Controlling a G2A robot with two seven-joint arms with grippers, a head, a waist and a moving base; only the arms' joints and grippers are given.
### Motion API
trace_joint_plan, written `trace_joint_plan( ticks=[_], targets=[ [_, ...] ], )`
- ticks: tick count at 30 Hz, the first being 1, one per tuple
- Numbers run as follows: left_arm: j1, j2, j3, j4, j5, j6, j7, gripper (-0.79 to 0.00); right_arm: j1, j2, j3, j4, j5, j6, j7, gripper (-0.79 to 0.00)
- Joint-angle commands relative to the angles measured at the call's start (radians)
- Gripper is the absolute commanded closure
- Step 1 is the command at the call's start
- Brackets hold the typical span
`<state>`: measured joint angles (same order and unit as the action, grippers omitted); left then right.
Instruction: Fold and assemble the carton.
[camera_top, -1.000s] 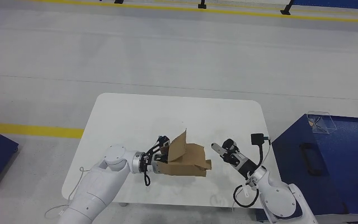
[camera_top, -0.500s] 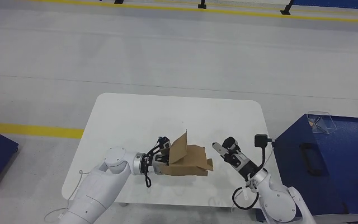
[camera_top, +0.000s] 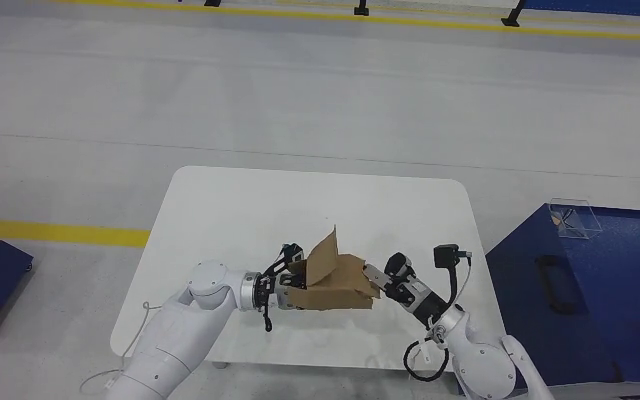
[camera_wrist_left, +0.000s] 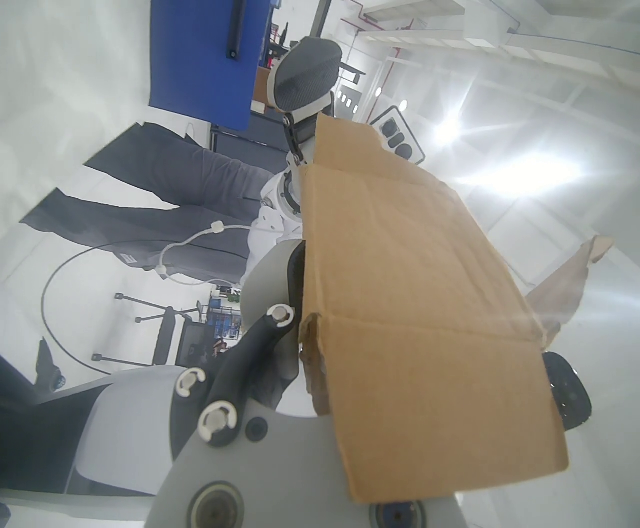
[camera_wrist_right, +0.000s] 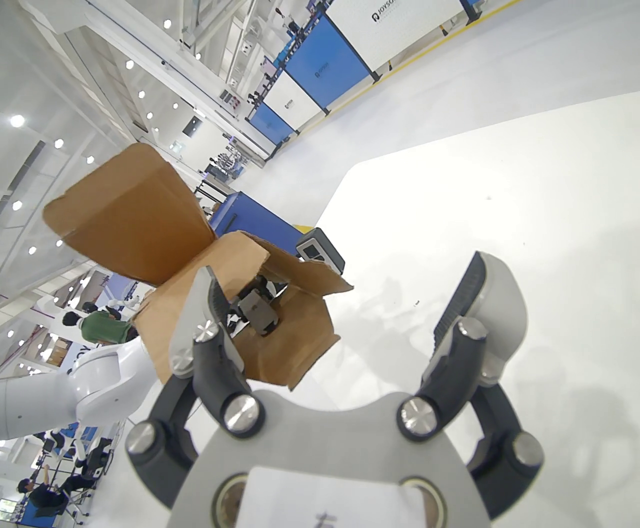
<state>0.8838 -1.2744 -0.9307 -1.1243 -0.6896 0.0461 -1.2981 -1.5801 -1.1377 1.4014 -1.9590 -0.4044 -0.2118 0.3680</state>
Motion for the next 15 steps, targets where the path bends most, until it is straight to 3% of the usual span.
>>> trace_joint_plan(
  ticks=[1, 15],
  targets=[
    [-0.001, -0.001, 0.002, 0.000, -0.002, 0.007, -0.003, 0.000, 0.012, -0.002, -0.022, 0.009, -0.020, 0.010, -0.002, -0.785],
    [-0.001, -0.001, 0.007, -0.013, 0.024, -0.004, 0.009, 0.000, 0.023, -0.004, -0.033, 0.017, -0.030, 0.033, 0.003, -0.785]
  ],
)
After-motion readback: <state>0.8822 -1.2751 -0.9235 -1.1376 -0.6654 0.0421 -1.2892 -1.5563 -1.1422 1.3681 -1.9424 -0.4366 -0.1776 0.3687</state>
